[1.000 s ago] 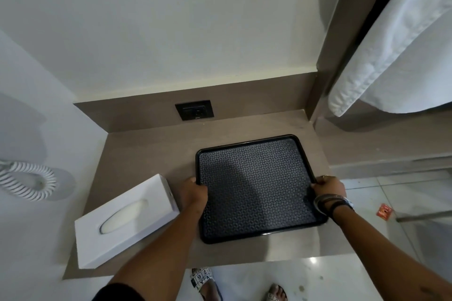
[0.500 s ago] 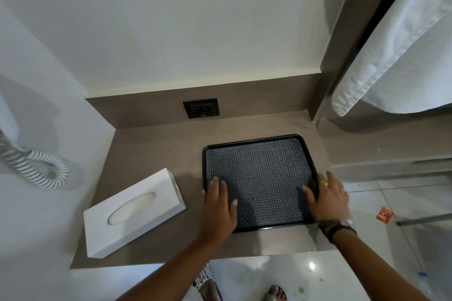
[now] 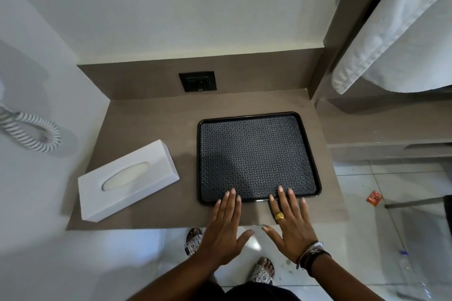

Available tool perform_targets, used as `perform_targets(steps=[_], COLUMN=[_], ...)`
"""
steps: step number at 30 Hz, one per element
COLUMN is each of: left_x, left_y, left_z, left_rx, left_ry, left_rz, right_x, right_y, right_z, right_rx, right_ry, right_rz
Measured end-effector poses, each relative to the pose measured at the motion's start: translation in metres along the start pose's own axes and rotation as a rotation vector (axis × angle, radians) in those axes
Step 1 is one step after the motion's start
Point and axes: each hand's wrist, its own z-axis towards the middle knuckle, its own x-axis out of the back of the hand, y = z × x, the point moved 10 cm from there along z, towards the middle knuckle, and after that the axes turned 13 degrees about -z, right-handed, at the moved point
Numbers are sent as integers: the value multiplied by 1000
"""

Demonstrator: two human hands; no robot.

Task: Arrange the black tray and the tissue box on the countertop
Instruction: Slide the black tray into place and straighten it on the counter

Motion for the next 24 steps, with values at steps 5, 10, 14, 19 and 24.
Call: perform_targets(steps=[5,10,14,19,24], left_x=[2,9,20,41,53], left_y=[1,-5,-13,-24,-37], left_z=[3,19,37,68,96], left_rx=[38,39,22,20,23], left_ry=[-9,-33,-39,-22,-9], left_rz=[8,-11,-18,-3,1], right_x=[-5,-4,-2,5,8], right_y=[0,3,7,12,19], right_z=[5,23,43,79,113], right_rx=[-4,-12,-34,-54,-73], right_ry=[-20,-37,-54,-49,-44], right_rz=[24,26,13,17,0])
